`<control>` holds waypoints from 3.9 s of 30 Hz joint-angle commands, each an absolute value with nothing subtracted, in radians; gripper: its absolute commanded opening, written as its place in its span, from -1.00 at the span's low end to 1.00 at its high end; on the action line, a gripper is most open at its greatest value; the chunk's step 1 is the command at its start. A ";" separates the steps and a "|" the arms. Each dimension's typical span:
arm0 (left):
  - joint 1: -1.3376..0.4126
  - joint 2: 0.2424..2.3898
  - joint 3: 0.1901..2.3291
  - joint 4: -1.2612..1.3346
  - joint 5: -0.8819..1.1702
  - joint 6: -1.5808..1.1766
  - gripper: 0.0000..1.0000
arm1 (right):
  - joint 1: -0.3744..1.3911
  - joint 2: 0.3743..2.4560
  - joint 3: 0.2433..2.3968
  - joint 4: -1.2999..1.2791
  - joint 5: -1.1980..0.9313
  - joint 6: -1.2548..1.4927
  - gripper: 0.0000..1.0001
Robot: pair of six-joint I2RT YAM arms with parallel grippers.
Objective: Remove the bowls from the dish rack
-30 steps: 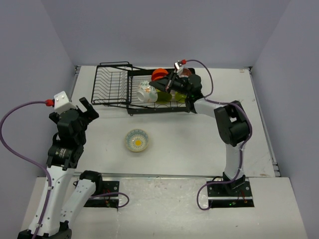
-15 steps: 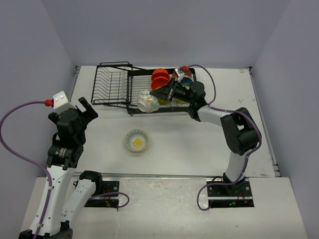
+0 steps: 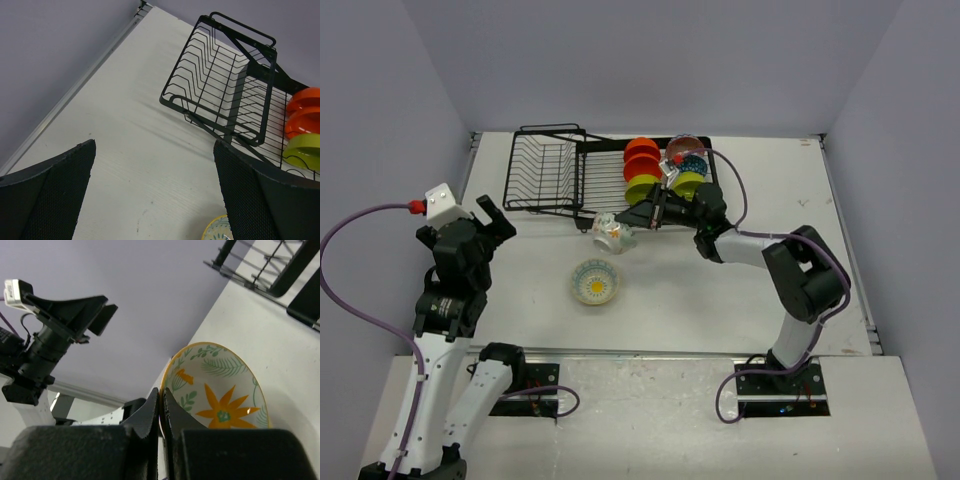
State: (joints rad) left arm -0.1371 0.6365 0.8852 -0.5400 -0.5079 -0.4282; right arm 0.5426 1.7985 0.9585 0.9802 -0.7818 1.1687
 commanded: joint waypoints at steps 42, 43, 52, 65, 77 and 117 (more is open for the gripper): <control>-0.120 0.626 0.876 -0.505 -0.480 -0.433 1.00 | 0.857 1.655 1.061 0.384 -0.428 0.421 -1.00; -0.120 0.626 0.876 -0.502 -0.479 -0.433 1.00 | 0.879 1.654 1.066 0.364 -0.401 0.405 -1.00; -0.120 0.623 0.874 -0.502 -0.474 -0.431 1.00 | 0.977 1.654 1.088 0.249 -0.233 0.285 -1.00; -0.120 0.621 0.873 -0.502 -0.468 -0.430 1.00 | 1.101 1.677 1.121 0.130 -0.003 0.170 -1.00; -0.120 0.624 0.871 -0.497 -0.462 -0.426 1.00 | 1.172 1.733 1.155 0.069 0.152 0.109 -0.56; -0.120 0.635 0.868 -0.492 -0.439 -0.419 1.00 | 1.236 1.774 1.244 -0.075 0.267 0.118 -0.17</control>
